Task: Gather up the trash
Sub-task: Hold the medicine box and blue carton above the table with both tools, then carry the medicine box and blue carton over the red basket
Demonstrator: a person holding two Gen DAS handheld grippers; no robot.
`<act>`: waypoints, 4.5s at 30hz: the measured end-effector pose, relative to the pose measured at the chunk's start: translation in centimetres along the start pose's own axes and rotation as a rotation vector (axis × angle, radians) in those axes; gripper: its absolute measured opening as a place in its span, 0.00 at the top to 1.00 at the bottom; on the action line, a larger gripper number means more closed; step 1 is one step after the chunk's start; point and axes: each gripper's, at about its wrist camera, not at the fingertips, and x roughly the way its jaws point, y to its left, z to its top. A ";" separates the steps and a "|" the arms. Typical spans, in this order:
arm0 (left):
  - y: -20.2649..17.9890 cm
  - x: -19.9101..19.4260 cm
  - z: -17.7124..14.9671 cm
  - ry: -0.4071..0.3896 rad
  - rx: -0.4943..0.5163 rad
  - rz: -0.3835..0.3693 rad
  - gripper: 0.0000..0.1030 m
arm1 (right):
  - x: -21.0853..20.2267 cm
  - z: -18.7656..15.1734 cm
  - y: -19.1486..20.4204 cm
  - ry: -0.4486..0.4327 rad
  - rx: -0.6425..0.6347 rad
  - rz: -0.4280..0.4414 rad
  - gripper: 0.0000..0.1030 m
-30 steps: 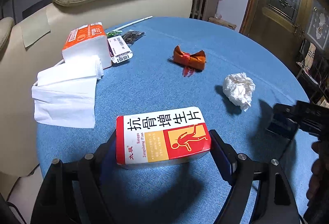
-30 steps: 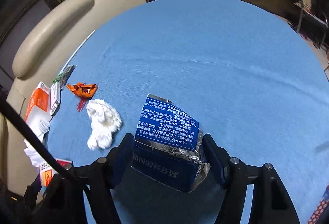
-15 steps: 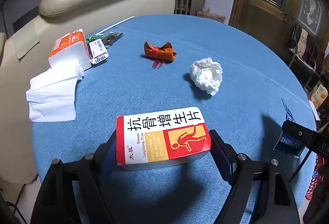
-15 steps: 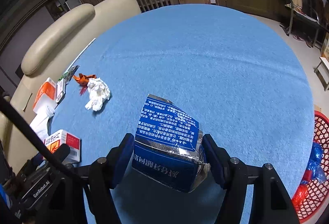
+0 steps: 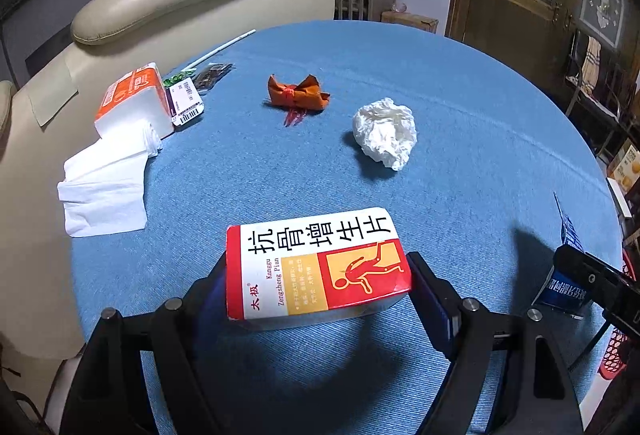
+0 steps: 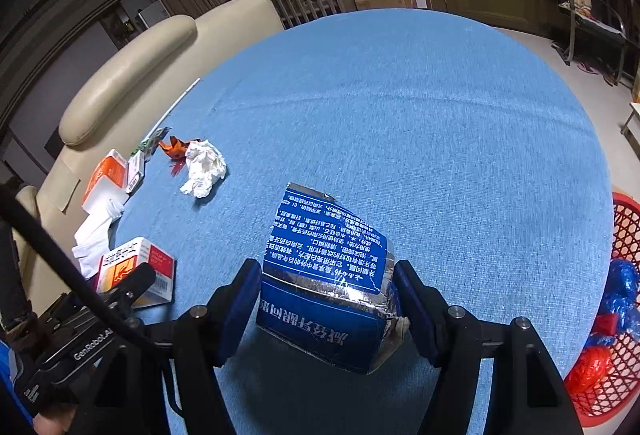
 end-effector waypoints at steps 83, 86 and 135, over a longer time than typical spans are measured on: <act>-3.7 -0.4 0.0 0.002 0.083 -0.065 0.19 | -5.0 0.2 -2.5 -0.107 0.040 -0.018 0.31; -4.1 -0.6 0.1 -0.003 0.091 -0.071 0.19 | -5.2 0.2 -2.7 -0.111 0.043 -0.020 0.31; -25.1 -8.9 -1.0 -0.118 0.502 -0.376 0.19 | -15.6 -6.9 -24.8 -0.190 0.435 -0.370 0.30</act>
